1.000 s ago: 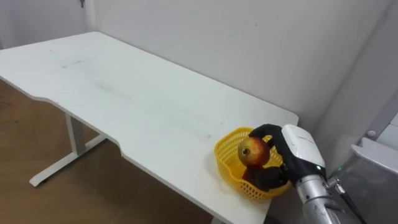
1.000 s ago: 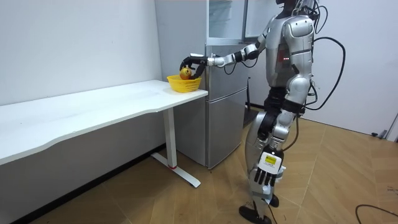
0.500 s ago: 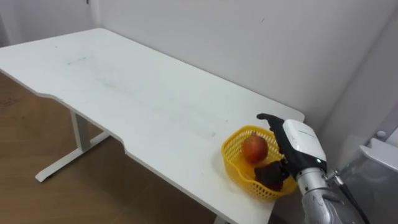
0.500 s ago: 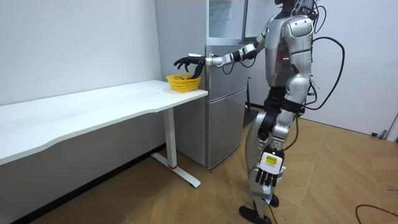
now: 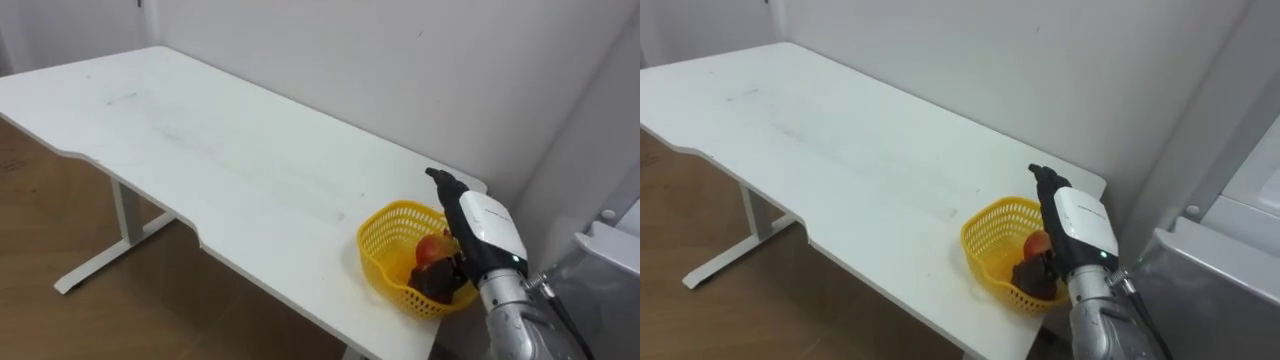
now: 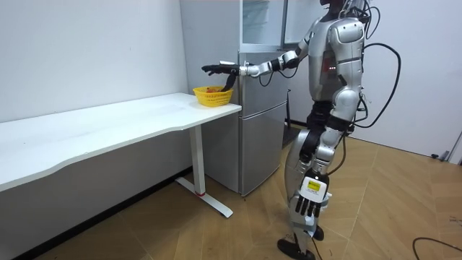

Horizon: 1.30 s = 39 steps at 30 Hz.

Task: Retrieve from the upper fridge

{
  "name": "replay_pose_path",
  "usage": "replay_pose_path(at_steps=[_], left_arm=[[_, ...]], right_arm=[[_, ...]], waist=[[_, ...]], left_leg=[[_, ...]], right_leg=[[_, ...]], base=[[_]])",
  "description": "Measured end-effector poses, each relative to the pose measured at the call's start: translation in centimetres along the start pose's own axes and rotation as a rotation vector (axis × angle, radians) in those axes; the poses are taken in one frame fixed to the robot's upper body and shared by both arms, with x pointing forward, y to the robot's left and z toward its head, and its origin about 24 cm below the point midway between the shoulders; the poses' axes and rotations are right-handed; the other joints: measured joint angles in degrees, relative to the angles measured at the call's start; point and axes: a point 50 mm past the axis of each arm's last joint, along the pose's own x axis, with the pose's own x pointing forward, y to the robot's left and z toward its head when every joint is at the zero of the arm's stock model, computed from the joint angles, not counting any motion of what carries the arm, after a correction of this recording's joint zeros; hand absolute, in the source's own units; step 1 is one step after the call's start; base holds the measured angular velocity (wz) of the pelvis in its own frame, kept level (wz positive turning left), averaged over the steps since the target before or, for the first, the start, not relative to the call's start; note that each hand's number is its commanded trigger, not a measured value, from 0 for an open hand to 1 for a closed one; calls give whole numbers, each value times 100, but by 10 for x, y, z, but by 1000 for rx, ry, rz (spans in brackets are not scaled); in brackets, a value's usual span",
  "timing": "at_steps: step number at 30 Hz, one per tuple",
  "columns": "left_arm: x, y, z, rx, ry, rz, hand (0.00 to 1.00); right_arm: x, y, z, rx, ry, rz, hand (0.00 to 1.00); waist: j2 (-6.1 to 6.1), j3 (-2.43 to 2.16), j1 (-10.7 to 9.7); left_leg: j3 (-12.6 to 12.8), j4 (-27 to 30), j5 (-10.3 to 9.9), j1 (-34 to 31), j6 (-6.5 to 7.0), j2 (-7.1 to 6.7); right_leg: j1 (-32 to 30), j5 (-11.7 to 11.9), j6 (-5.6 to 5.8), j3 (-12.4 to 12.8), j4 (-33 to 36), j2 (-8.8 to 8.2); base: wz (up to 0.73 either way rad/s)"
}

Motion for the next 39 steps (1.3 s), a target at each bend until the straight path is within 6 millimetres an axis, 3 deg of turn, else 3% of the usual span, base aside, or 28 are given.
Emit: replay_pose_path(at_steps=[6,9,12,15,19,26,30,32,39], left_arm=[[0,-3,-2,-2,11,-4,0],[0,-5,-4,-3,15,3,0],[0,-11,-6,-7,13,-9,0],[-1,-13,-10,-6,19,-17,0],[-2,-16,-13,-2,15,-21,0],[-1,-18,-7,-2,-39,-28,0],[-2,-22,-8,-4,-48,-36,0],[-2,-31,-12,-11,-42,-58,0],[-6,-43,-31,-41,-13,-82,0]], right_arm=[[2,-4,10,33,-31,-18,0],[4,-14,28,68,-107,-69,0],[5,-24,47,120,-177,-127,0],[0,-33,70,181,-279,-164,0],[-14,-30,91,260,-373,-136,0],[-54,-43,132,390,-610,-85,0],[-68,-52,142,420,-705,-72,0],[-75,-61,144,452,-745,-92,0],[-96,-96,131,643,-782,-226,0]], waist=[[25,-8,-96],[75,-20,-197],[239,-15,-270],[378,-63,-272],[446,-105,-283],[611,-91,-566],[746,-118,-665],[862,-180,-807],[1041,-172,-1227]], left_leg=[[7,1,0,9,0,6],[21,2,-3,14,4,14],[54,-18,-12,166,18,12],[172,-136,-17,327,27,29],[398,-238,-17,556,27,71],[489,-229,-22,617,35,89],[635,-244,-40,701,56,110],[668,-240,-48,751,72,100],[829,-384,-52,1045,80,105]], right_leg=[[15,5,-3,-9,3,1],[17,15,-8,-13,-2,4],[155,24,5,26,-19,4],[194,25,8,144,-17,7],[278,26,8,360,-2,30],[267,27,6,471,85,29],[270,29,3,607,128,35],[301,37,16,643,142,22],[478,25,44,878,73,58]], base=[[0],[0],[-5],[-23],[-28],[-9],[-17],[-10],[-13]])
